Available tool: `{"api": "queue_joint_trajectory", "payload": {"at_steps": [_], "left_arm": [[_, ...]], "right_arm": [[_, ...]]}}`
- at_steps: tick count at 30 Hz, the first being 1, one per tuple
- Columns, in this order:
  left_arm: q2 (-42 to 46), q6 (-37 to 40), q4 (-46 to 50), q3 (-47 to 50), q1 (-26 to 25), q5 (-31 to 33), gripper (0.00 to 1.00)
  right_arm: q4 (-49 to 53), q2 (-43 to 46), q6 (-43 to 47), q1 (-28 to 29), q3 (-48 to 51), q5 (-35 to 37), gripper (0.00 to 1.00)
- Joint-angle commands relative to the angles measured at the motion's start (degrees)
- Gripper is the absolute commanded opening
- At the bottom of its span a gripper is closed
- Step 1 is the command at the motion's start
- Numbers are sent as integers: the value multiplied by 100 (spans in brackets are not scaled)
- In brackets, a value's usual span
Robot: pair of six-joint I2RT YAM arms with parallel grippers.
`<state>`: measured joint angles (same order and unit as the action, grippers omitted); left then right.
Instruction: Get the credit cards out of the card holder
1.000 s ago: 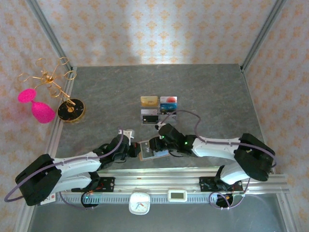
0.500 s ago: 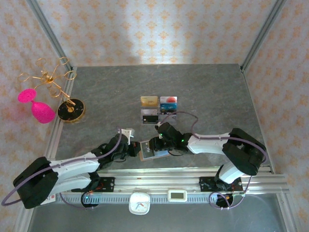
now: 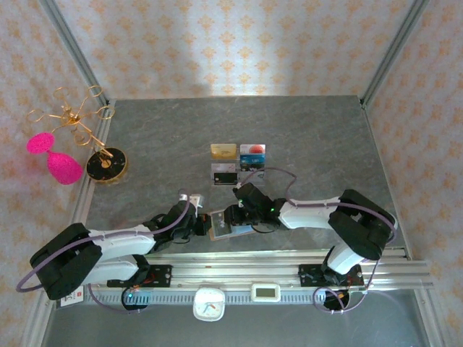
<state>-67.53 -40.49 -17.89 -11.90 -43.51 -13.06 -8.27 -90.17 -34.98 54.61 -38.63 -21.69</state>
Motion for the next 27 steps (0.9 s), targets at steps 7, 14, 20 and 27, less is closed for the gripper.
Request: {"api": "queue_joint_trajectory", "payload": {"at_steps": [7,14,20,27], "left_arm": [[-218,14,-129,144,-44,-43,0],[-316,36,-188,110,-79,-92,0],[-241,63,-100,109,-86,-23,0],[506,207,423,-36,42,210,0]], "right_arm": [[-156,-178,-241,-127,66,-71,24],[-355,-275,-203,-131,66,-358,14],[-334,-57,-348,-128,246,-49,0],[-130,494,-552,-127,635,437,0]]}}
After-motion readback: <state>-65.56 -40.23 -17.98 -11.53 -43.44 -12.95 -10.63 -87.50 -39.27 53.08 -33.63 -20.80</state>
